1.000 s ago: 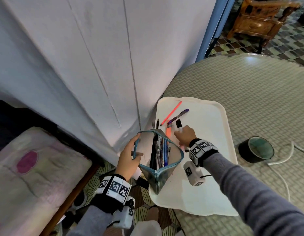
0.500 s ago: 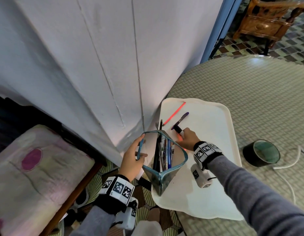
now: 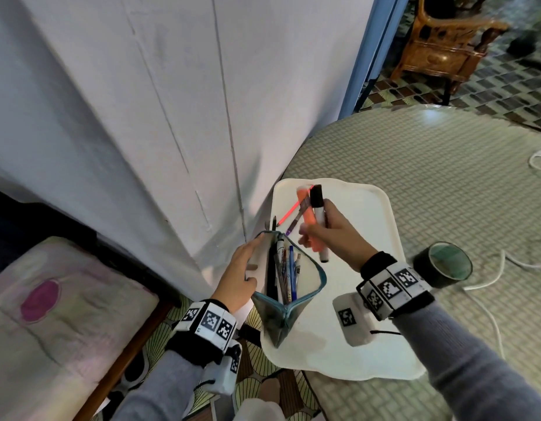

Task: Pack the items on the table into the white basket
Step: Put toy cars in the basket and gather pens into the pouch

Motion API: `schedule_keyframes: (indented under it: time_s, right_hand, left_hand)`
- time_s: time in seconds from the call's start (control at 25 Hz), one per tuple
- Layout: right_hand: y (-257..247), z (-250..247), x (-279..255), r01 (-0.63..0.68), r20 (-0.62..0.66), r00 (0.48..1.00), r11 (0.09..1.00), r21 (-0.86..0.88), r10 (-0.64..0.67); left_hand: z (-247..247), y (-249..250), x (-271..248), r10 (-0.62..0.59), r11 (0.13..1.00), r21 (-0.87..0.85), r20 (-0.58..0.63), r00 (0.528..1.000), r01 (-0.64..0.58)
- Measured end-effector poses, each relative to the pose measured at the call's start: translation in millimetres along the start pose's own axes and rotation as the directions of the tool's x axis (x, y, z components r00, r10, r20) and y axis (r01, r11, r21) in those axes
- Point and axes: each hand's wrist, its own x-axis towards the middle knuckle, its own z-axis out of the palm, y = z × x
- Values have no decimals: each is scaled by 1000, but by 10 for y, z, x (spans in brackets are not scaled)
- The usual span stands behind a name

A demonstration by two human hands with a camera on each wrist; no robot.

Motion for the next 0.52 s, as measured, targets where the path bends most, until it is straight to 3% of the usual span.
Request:
schedule_keyframes:
  time_s: [0.08,0.12,0.2,0.28,0.36,0.52]
  right_hand:
    - [33,184,-49,97,27,995,989,110,-101]
    - [115,276,-71,116,60,991,990,78,-121]
    - [281,440,-135,86,126,989,989,-116,-71]
    - [363,524,-202,24,168,985,933,-358,40]
    - [341,496,-182,23,120,992,879,-476,40]
    - [267,160,234,65,-109,984,855,-514,-141]
  left_hand:
    - [-2,31,21,11,1000,8,9,1000,-11]
    - [-1,47,28,24,1000,1,13,1000,-24]
    - [-3,81,52,44,999,-22,16,999,-43]
    - [-17,93,76,39,999,-21,2,999,-39]
    - [-23,69,79,26,1000,-10,-7,1000,-26]
    - [-37,33,30,-6,1000,-27,-26,1000,6]
